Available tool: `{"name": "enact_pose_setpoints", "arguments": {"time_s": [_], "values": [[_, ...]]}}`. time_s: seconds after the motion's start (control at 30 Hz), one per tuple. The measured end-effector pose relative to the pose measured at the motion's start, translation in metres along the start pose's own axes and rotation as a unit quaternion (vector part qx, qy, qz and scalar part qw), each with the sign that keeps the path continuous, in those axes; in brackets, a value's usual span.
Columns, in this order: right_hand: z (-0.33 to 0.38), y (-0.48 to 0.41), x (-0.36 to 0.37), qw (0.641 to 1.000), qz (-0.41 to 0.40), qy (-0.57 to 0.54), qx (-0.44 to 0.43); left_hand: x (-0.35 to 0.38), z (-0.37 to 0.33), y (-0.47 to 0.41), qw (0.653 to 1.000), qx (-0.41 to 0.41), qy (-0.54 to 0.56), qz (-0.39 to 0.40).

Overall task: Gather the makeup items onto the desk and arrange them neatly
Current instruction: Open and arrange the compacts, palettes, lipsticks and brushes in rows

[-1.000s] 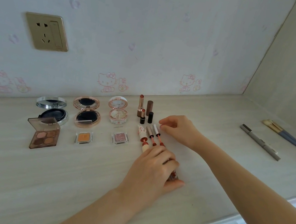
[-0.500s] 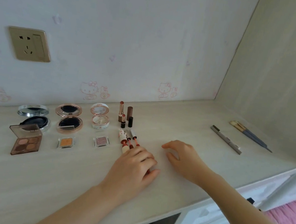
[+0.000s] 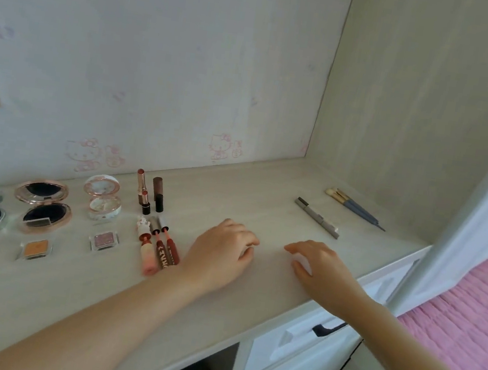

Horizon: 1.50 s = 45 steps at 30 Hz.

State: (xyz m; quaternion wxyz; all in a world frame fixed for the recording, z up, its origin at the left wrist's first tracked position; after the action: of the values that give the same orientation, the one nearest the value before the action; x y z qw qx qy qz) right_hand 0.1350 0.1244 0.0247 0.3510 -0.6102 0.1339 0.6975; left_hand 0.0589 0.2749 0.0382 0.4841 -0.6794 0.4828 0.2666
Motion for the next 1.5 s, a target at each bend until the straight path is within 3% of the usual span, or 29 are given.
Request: {"name": "enact_pose_setpoints", "arguments": {"time_s": [0.33, 0.67, 0.9, 1.2, 1.5], "values": [[-0.082, -0.030, -0.020, 0.990, -0.103, 0.039, 0.087, 0.071, -0.002, -0.103, 0.997, -0.024, 0.034, 0.064], [-0.112, -0.053, -0.010, 0.987, -0.103, 0.073, 0.103, 0.109, 0.008, -0.169, 0.994, 0.004, 0.006, 0.111], [-0.108, -0.057, -0.008, 0.986, -0.124, 0.054, 0.095, 0.112, 0.010, -0.173, 0.994, 0.020, -0.014, 0.105], [-0.113, -0.061, 0.000, 0.988, -0.067, 0.061, 0.123, 0.103, 0.015, -0.170, 0.994, 0.042, -0.028, 0.097], [-0.091, -0.045, -0.010, 0.990, -0.093, 0.022, 0.106, 0.065, 0.039, -0.141, 0.995, 0.011, -0.007, 0.101]]}}
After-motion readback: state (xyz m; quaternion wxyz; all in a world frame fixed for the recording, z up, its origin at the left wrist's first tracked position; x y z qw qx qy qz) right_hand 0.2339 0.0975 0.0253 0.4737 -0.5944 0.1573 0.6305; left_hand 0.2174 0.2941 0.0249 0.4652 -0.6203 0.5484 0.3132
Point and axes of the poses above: each hand's wrist, its own y-axis away from the middle knuckle, its own x-axis out of the palm, z = x × y, the point moved 7 cm from there along -y, towards the middle knuckle, and after that the axes turned 5 degrees about y, right-handed, at the moved point
